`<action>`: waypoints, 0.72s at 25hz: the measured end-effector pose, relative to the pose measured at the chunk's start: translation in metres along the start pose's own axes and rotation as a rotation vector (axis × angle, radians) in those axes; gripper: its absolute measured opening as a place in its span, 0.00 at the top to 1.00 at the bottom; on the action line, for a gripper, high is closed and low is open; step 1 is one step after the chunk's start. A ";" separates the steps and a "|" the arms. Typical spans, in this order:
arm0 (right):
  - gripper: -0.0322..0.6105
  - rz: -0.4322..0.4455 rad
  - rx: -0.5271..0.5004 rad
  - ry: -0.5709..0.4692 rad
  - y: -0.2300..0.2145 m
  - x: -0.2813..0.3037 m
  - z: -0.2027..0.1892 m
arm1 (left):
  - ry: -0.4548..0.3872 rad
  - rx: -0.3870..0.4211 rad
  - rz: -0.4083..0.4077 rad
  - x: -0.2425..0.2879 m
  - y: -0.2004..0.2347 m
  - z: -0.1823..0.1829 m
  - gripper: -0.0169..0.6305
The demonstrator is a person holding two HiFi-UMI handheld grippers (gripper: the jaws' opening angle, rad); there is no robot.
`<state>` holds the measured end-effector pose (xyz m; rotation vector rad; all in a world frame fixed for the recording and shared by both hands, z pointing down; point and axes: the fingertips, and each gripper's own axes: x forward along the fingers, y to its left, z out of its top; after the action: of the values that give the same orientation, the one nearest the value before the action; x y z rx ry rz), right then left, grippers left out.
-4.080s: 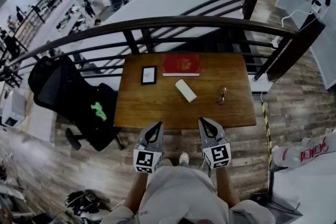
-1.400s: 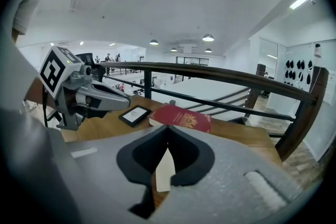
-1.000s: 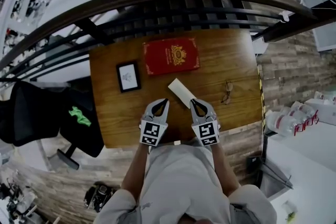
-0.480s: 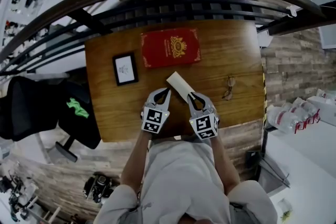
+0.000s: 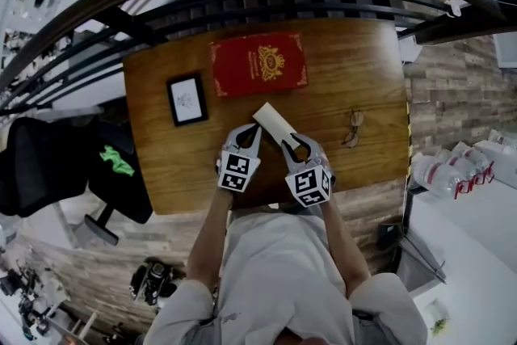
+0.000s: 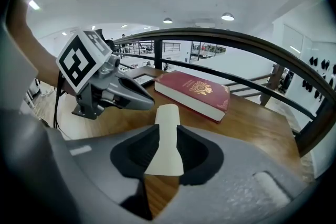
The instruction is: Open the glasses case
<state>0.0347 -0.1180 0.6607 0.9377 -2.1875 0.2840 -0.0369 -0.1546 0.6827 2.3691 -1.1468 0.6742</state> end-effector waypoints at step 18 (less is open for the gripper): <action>0.54 0.014 -0.081 0.112 0.006 0.028 -0.021 | 0.083 -0.037 0.021 0.022 0.011 -0.023 0.94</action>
<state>0.0286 -0.1189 0.6956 0.8428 -2.0880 0.2470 -0.0394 -0.1610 0.7160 2.2795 -1.1406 0.7446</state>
